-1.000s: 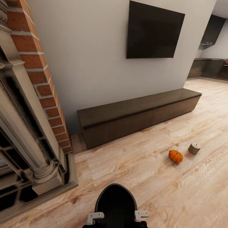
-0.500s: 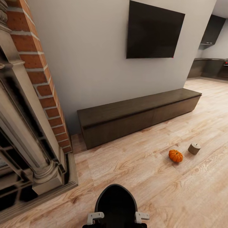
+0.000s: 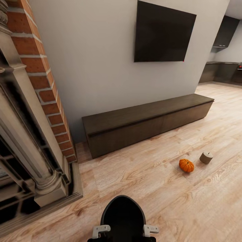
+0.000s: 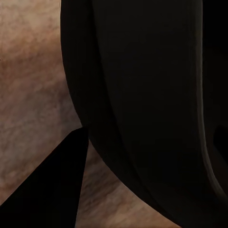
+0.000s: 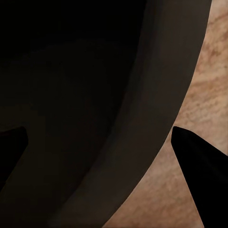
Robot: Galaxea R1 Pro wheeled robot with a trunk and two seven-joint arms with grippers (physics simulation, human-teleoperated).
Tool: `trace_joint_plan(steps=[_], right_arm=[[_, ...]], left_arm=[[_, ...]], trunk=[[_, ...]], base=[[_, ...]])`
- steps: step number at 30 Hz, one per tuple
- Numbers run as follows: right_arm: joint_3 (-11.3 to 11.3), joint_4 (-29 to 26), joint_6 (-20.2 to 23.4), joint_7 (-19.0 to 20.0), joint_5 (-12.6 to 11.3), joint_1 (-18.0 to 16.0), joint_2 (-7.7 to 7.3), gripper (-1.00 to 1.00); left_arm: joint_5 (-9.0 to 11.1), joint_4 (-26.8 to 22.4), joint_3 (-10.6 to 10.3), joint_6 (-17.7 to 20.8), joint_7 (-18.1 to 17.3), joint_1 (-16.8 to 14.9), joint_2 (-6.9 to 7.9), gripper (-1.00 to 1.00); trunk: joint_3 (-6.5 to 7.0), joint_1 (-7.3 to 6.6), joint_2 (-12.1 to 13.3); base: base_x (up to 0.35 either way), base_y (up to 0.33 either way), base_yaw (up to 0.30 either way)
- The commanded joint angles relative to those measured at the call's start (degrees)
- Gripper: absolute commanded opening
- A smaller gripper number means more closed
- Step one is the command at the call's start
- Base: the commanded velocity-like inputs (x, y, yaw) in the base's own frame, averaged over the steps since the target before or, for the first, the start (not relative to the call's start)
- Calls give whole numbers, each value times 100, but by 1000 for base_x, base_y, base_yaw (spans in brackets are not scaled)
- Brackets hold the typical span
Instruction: Place each of the two pumpkins and all three candles from the living room inside a cabinet in the living room (use any cabinet), then make sure every cabinet is closed, and position the cauldron so it is next to a table in the living room.
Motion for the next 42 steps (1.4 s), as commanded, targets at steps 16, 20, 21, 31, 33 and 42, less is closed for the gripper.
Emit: trace_joint_plan(steps=[16,20,21,31,33,42], right_arm=[[16,-40,17,-28,-38,-5,0,-100],[21,-40,13,-28,-38,-5,0,-100],[21,-40,13,-28,-38,-5,0,-100],[22,-40,7,-28,-38,-5,0,-100],[22,-40,7,-22,-38,-5,0,-100],[22,-135,78,-46,-38,-13,0,-100]], left_arm=[[45,-4,-56,32,8,2,5,-100],[45,-4,-50,33,8,2,5,-100],[45,-4,-51,31,8,2,5,-100],[45,-4,-49,28,8,2,12,-100],[45,-6,-51,27,8,2,13,-100],[45,-135,-65,33,-13,2,11,-100]], trunk=[[-4,-2,-2],[-4,-2,-2],[-4,-2,-2],[103,-134,238],[139,-177,319],[301,-375,679]], base=[[0,0,0],[0,0,0],[0,0,0],[0,0,0],[0,0,0],[0,0,0]])
